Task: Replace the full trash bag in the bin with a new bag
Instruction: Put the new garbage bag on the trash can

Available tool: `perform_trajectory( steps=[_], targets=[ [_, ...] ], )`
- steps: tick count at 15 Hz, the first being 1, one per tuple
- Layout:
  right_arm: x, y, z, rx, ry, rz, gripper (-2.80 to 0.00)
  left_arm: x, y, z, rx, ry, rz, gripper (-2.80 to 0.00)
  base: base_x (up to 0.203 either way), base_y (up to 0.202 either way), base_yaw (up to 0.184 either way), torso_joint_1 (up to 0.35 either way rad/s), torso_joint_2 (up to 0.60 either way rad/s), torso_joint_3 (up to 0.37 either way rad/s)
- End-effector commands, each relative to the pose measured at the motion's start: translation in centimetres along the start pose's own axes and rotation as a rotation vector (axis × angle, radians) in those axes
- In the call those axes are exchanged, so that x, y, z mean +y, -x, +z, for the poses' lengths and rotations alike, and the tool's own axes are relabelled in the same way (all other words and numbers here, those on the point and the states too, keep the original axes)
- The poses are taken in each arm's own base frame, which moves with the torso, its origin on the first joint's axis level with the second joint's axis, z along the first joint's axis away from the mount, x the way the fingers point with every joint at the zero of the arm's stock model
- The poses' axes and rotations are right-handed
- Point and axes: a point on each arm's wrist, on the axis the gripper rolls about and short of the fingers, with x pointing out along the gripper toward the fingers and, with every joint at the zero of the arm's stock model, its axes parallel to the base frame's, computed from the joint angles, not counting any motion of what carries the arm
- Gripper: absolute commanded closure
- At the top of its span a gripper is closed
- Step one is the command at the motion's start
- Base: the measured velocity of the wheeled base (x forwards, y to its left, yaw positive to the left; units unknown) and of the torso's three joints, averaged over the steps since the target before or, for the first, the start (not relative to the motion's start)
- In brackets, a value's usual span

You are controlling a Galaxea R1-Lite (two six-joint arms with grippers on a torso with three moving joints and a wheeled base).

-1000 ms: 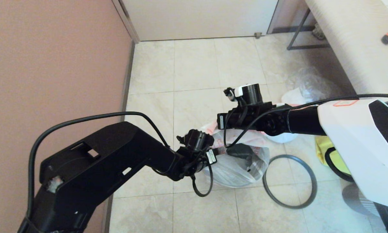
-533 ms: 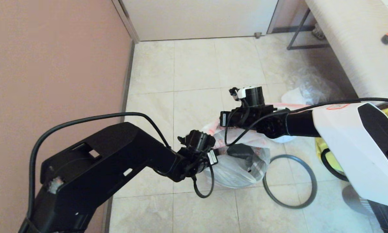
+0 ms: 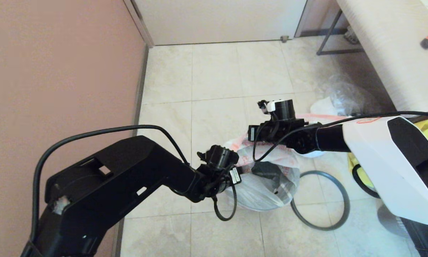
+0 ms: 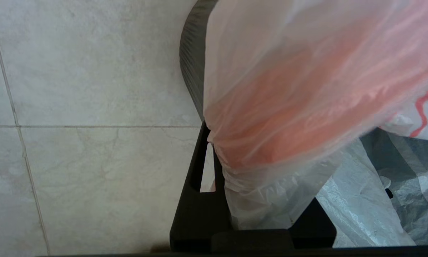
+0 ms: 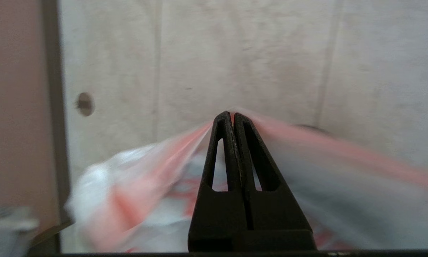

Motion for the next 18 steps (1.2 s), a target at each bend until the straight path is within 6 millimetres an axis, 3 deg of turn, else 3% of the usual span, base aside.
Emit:
perform_trajectory(
  steps=[1,3,7,11,14,15,18],
  targets=[
    [-1.3,-0.5,-0.5,0.018,-0.006,-0.024,0.00,-0.2,0.4,0.2,-0.007,0.006,-0.009,0.00,0.000,0.000,0.000,0.000,0.00,0.000],
    [-3.4,-1.1,-1.2,0.036,0.007,-0.064,0.00,-0.2,0.5,0.4,-0.010,0.008,-0.008,0.00,0.000,0.000,0.000,0.000,0.00,0.000],
    [-2.8,0.0,0.1,0.009,0.010,-0.056,0.00,-0.3,1.0,0.8,-0.037,0.014,-0.022,0.00,0.000,0.000,0.000,0.000,0.00,0.000],
    [0.7,5.2,3.5,-0.028,-0.045,-0.001,0.00,-0.4,1.0,1.0,-0.049,0.014,-0.028,0.00,0.000,0.000,0.000,0.000,0.00,0.000],
    [2.0,9.1,2.9,0.020,-0.078,0.014,0.00,-0.3,1.0,1.2,-0.059,0.015,-0.027,0.00,0.000,0.000,0.000,0.000,0.00,0.000],
    [2.1,10.1,2.5,0.022,-0.081,0.017,0.00,-0.3,1.0,1.2,-0.064,0.016,-0.021,-2.80,0.000,0.000,0.000,0.000,0.00,0.000],
    [2.3,12.8,1.8,-0.009,-0.080,0.032,0.00,0.0,1.1,1.7,-0.074,0.018,-0.012,-2.80,0.000,0.000,0.000,0.000,0.00,0.000]
  ],
)
